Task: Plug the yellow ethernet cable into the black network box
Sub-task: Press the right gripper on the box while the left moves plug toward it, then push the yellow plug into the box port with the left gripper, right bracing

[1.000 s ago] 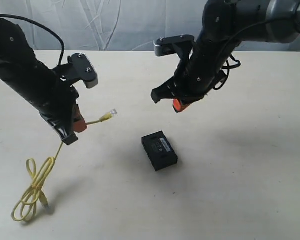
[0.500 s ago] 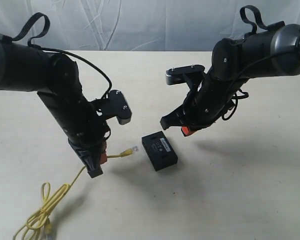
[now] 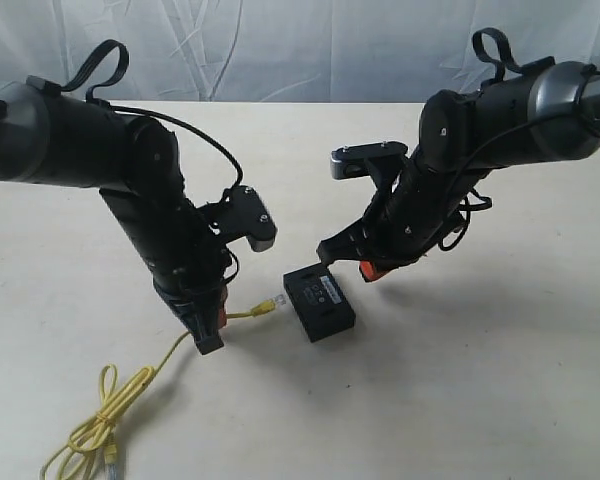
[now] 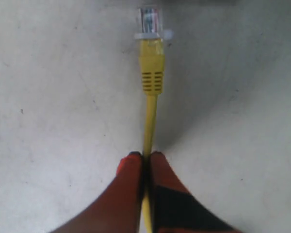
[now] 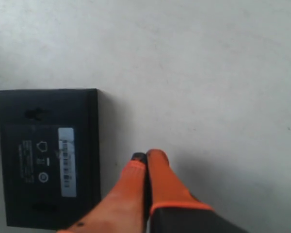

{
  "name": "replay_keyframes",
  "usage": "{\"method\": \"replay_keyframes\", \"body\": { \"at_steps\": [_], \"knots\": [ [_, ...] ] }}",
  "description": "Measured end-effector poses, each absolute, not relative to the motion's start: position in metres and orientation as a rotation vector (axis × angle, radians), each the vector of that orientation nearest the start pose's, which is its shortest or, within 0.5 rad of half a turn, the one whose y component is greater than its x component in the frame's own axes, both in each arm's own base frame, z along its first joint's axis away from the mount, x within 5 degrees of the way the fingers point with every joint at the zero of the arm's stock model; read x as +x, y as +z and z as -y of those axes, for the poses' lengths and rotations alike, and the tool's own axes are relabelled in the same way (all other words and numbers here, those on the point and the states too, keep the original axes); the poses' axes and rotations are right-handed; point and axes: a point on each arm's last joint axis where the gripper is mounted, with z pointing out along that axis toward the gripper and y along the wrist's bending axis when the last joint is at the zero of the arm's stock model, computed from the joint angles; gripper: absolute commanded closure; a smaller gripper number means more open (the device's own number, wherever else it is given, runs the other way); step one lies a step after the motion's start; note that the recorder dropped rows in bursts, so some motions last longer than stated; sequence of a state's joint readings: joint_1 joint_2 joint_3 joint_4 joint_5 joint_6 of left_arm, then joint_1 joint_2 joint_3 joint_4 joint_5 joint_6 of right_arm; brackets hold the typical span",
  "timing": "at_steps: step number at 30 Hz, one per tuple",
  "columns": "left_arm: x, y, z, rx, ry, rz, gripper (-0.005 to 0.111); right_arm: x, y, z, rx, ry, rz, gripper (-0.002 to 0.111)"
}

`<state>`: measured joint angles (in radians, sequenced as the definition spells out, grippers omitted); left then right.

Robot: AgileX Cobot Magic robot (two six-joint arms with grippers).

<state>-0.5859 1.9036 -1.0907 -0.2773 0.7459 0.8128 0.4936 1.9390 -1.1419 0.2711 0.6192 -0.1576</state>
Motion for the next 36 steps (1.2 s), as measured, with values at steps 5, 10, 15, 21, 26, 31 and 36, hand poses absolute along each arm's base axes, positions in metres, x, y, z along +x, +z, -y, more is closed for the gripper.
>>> {"method": "replay_keyframes", "body": {
  "at_steps": [5, 10, 15, 21, 26, 31, 36],
  "knots": [
    [0.278, 0.136, 0.205, 1.706, -0.283, -2.487, 0.107, 0.316, 0.139, -0.187, -0.619, 0.346, -2.836, 0.109],
    [0.28, 0.135, 0.206, 1.704, -0.287, -2.486, 0.107, 0.316, 0.137, -0.187, -0.613, 0.349, -2.838, 0.109],
    [0.28, 0.133, 0.206, 1.715, -0.287, -2.487, 0.107, 0.316, 0.129, -0.189, -0.584, 0.368, -2.865, 0.109],
    [0.28, 0.132, 0.207, 1.709, -0.283, -2.481, 0.107, 0.316, 0.123, -0.191, -0.542, 0.4, -2.892, 0.109],
    [0.281, 0.133, 0.207, 1.706, -0.278, -2.47, 0.107, 0.316, 0.122, -0.192, -0.534, 0.428, -2.895, 0.109],
    [0.281, 0.133, 0.207, 1.731, -0.28, -2.45, 0.107, 0.315, 0.122, -0.193, -0.523, 0.444, -2.896, 0.109],
    [0.28, 0.133, 0.207, 1.759, -0.29, -2.437, 0.107, 0.315, 0.122, -0.193, -0.521, 0.446, -2.896, 0.109]
  ]
}}
